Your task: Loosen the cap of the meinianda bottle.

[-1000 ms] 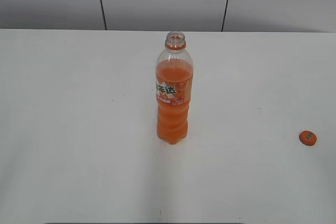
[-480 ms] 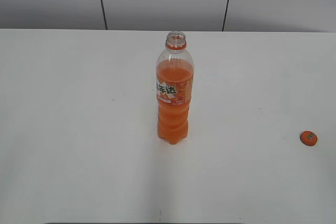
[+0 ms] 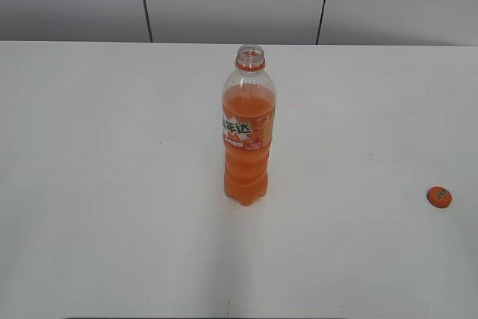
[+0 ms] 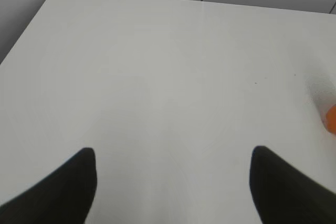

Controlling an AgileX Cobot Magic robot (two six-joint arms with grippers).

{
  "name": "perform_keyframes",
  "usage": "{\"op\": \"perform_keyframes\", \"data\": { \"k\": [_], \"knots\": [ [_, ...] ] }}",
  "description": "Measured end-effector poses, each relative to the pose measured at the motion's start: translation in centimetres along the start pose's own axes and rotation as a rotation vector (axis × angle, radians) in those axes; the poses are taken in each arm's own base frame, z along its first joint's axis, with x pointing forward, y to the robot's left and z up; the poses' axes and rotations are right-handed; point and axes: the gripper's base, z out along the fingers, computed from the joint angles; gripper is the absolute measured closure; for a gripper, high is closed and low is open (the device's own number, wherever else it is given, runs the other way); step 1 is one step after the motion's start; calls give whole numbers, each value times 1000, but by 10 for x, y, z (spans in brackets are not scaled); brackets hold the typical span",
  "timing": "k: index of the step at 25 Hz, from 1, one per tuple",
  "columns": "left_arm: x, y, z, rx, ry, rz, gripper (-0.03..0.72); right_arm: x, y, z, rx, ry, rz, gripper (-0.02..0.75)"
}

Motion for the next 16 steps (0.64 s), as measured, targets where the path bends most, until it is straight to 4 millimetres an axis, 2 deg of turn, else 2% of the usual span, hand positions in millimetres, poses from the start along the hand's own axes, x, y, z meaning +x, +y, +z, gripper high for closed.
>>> {"op": "perform_keyframes", "data": {
  "k": [16],
  "knots": [
    [0, 0, 0, 0, 0, 0, 154, 0, 0, 0, 0, 0, 0, 245]
  ]
}}
